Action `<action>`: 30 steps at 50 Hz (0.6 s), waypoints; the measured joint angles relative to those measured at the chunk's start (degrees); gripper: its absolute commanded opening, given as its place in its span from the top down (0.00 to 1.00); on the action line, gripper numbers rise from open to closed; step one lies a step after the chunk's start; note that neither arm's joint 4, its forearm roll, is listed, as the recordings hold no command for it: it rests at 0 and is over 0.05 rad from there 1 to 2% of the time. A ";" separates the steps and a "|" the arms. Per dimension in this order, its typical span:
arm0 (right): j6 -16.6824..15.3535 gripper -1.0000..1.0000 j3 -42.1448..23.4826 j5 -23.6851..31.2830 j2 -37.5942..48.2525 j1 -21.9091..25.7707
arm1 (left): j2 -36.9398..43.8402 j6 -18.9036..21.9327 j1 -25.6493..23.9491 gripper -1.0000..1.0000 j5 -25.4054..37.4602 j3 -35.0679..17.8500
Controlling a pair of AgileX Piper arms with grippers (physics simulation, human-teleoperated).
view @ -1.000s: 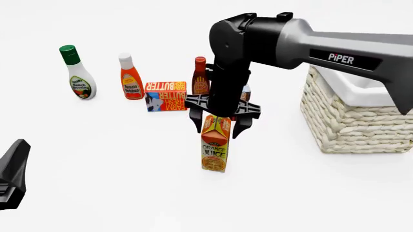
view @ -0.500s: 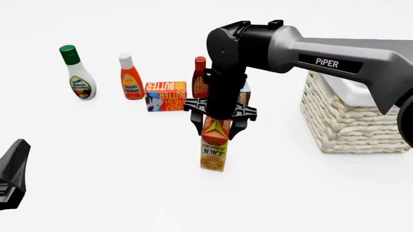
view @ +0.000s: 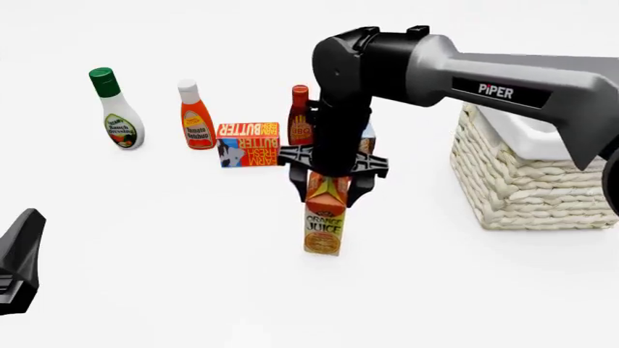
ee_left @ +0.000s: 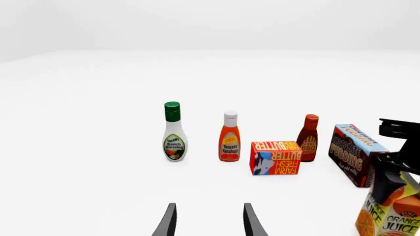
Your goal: Pick the orange juice and place it in the basket.
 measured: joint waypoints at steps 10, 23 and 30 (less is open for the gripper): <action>-0.75 1.00 0.81 0.18 -1.95 -0.01 | 0.00 0.00 0.00 0.00 0.00 0.00; -2.14 1.00 1.33 0.25 -4.72 -0.20 | -0.01 0.00 0.00 0.00 0.00 0.00; -2.94 1.00 1.43 0.25 -6.29 -0.25 | 0.00 0.00 0.00 0.00 0.00 0.00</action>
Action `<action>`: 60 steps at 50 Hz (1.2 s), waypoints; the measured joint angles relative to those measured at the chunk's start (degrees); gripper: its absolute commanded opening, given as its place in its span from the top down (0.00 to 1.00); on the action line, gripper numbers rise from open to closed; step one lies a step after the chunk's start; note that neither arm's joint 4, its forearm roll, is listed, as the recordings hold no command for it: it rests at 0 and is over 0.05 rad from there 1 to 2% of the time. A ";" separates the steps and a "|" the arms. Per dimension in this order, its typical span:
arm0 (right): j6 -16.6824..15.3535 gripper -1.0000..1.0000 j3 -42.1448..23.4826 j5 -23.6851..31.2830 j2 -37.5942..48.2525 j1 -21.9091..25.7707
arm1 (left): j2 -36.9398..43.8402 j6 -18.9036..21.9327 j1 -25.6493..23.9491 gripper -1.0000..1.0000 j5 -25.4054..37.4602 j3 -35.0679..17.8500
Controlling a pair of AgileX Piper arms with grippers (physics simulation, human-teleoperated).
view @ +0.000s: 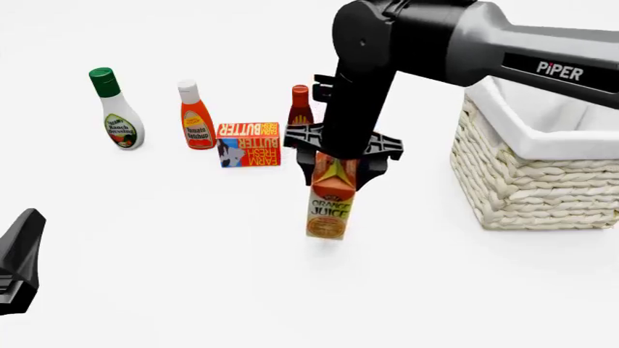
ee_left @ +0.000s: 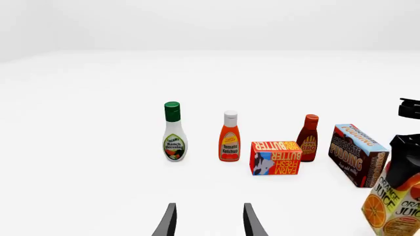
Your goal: Pick the orange juice and place it in the basket.
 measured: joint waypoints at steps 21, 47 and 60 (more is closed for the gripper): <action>-4.28 1.00 -0.52 0.00 -4.14 -0.79 | 0.01 0.00 0.00 0.00 0.00 0.00; -16.92 1.00 -3.53 0.00 -7.65 -4.75 | 0.01 0.00 0.00 0.00 0.00 0.00; -23.65 1.00 -3.91 0.00 -10.38 -8.06 | 0.00 0.00 0.00 0.00 0.00 0.00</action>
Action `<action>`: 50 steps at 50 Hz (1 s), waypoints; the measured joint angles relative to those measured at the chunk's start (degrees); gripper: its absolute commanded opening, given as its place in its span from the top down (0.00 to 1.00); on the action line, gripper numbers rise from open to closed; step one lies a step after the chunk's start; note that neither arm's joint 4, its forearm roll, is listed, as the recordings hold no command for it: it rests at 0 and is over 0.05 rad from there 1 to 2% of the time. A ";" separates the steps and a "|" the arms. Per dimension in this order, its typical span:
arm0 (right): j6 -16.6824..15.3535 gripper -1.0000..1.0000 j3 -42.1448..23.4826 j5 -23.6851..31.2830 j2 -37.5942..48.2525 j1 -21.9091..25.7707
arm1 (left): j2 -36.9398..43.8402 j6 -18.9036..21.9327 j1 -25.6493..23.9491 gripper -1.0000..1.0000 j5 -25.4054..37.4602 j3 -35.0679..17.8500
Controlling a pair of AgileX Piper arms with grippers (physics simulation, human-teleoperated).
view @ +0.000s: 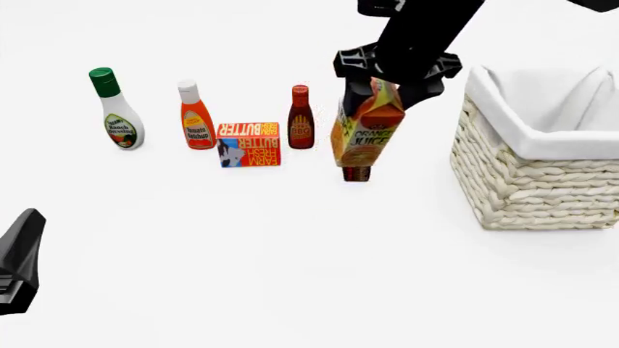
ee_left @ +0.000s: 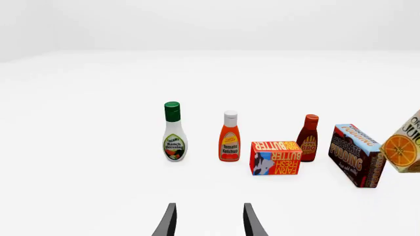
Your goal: Pick the orange juice and place it in the basket.
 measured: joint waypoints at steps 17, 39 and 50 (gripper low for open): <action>-6.31 1.00 -1.61 0.00 -3.24 -4.10 | 0.00 0.00 0.00 0.00 0.00 0.00; -13.15 1.00 -5.98 0.00 -6.33 -9.36 | 0.00 0.00 0.00 0.00 0.00 0.00; -16.76 1.00 -7.77 0.00 -7.77 -12.43 | 0.00 0.00 0.00 0.00 0.00 0.00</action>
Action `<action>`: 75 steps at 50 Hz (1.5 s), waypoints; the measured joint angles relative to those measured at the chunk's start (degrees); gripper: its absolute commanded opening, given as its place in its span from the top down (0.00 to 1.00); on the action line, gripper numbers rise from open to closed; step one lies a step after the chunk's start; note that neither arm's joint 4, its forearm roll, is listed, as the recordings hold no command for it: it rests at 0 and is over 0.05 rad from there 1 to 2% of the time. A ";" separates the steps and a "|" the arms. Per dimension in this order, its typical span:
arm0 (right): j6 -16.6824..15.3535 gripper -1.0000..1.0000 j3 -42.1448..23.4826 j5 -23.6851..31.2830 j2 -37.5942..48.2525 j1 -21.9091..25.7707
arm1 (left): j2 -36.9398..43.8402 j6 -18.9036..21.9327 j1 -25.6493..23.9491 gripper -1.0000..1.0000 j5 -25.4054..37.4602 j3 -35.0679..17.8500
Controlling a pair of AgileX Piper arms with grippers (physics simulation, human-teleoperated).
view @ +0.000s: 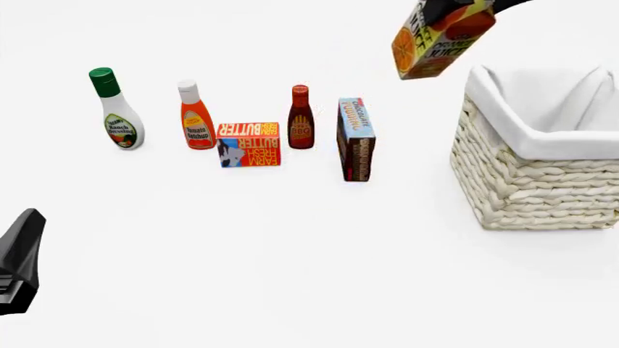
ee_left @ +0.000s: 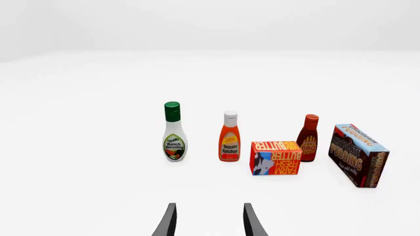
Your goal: Pick the orange juice and place it in the basket.
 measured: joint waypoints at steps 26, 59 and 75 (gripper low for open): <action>-8.32 1.00 -3.78 0.00 -3.03 -8.21 | 0.00 0.00 0.00 0.00 0.00 0.00; -14.23 1.00 -1.80 0.00 -7.84 -19.37 | 0.00 0.00 0.00 0.00 0.00 0.00; -15.96 1.00 -1.20 0.00 -8.70 -23.34 | -0.01 0.00 0.00 0.00 0.00 0.00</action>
